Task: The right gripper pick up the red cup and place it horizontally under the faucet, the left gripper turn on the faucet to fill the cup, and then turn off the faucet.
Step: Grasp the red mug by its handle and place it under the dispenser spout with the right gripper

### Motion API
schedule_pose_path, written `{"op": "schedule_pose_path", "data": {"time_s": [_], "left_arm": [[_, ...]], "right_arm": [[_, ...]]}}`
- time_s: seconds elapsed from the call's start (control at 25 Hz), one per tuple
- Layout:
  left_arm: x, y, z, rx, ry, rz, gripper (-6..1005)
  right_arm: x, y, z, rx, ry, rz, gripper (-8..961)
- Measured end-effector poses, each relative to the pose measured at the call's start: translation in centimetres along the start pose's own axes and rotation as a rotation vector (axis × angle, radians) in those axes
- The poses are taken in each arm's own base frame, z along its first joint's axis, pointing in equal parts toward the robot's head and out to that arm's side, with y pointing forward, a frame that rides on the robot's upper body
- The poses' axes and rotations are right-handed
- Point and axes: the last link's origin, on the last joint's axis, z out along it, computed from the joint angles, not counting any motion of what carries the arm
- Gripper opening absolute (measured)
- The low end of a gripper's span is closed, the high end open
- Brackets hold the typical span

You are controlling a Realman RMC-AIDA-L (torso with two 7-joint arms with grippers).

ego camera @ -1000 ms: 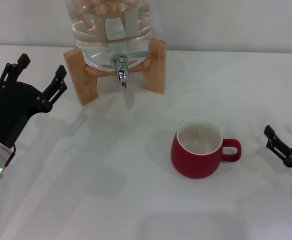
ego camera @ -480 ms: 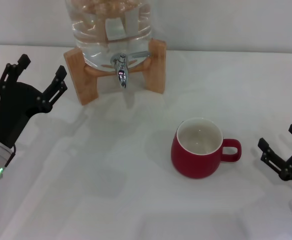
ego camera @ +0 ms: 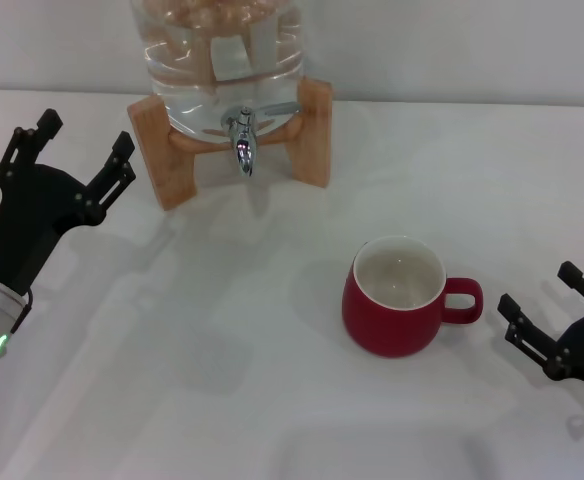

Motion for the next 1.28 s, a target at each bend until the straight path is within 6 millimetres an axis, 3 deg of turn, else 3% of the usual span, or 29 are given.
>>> {"op": "schedule_pose_path", "data": {"time_s": [0.72,1.28], "left_arm": [[0.2,-0.4,0.3,0.015,0.004,0.003,875],[0.3,-0.4,0.7,0.012,0.009,0.004,875]], "right_arm": [[0.1,1.4,0.4,-0.060,0.006,0.011,842],[0.5,1.2,0.8,-0.042,0.040,0.004,842]]}}
